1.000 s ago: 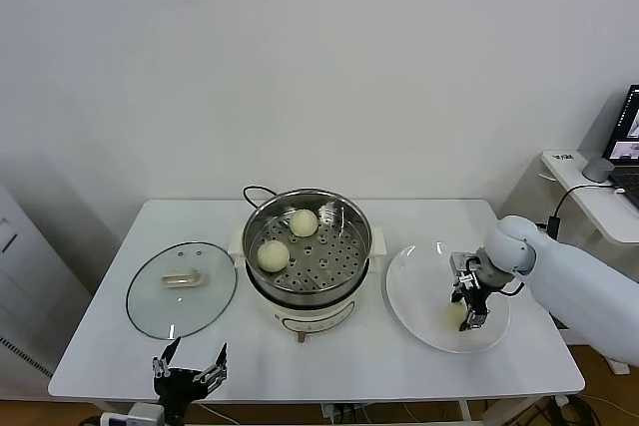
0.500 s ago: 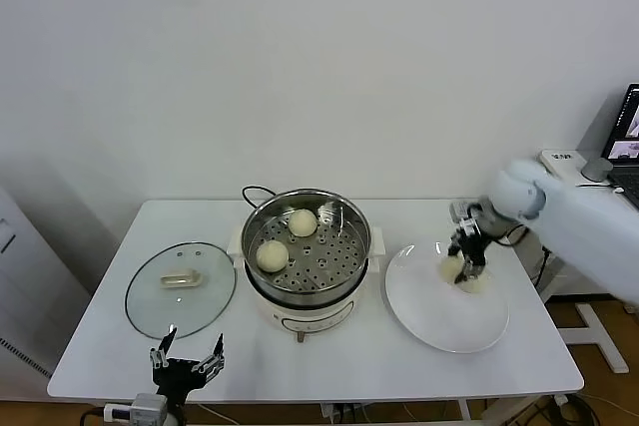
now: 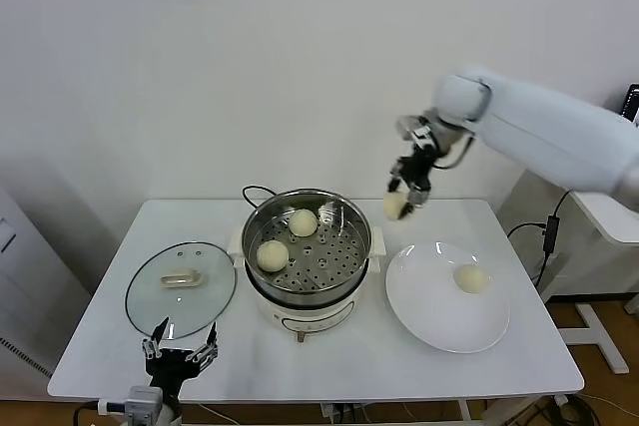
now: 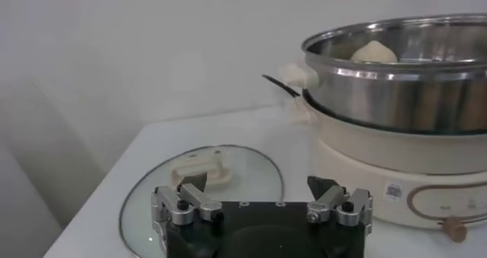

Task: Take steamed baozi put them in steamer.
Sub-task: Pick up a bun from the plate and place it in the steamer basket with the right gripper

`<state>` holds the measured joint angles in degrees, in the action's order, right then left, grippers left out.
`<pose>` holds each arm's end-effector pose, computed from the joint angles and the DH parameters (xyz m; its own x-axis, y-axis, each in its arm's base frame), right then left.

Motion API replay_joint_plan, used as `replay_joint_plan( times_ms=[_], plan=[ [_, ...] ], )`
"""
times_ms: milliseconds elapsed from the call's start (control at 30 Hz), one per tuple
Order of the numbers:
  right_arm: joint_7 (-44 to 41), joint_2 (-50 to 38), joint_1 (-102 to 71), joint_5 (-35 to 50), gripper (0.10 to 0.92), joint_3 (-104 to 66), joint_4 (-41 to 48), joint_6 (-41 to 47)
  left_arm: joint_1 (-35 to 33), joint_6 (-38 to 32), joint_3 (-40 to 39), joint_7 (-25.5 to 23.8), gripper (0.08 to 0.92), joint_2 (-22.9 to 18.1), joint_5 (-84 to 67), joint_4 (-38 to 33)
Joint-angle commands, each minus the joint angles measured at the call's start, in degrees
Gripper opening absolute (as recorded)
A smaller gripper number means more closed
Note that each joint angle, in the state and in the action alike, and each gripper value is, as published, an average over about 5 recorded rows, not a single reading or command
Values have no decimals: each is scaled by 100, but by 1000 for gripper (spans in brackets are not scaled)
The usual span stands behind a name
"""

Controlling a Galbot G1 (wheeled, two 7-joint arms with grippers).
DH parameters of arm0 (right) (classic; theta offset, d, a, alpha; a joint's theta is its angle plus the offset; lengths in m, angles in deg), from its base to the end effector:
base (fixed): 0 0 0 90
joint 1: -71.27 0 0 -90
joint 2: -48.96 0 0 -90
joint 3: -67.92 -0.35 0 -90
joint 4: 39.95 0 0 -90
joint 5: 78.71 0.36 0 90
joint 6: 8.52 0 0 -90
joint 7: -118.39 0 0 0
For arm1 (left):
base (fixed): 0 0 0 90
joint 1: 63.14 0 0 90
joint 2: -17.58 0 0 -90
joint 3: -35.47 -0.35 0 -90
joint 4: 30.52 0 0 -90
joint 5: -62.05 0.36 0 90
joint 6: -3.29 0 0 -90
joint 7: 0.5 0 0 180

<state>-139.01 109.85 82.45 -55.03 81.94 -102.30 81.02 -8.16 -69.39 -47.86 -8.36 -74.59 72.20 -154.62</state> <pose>0.6058 0.0188 0.0410 -0.0444 -0.2499 0.9672 -0.8564 -0.4891 -0.1657 0.1568 0.0290 -0.2922 -0.9423 -0.0395 0.3324 0.0177 0.9857 0.1675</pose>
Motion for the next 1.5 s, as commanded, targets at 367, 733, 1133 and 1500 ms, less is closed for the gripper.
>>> replay_joint_plan(
  times_ms=[367,733,1133,1500],
  plan=[
    [748,1546,-406,-2550,543,287,-558,-4320,18,-62,-70,52,823,-131,19,-46],
    [930,1610,-939,-3341,543,229,-851,-4474,-24,-63,-105,57,823,-147,-38,-61],
    [1091,1728,-1150,-3429,543,174,-928,-4361,13,-51,-109,51,823,-159,-79,-19],
    [1158,1764,-1182,-3312,543,220,-985,-4183,24,-56,-106,51,823,-153,-84,4]
  ],
)
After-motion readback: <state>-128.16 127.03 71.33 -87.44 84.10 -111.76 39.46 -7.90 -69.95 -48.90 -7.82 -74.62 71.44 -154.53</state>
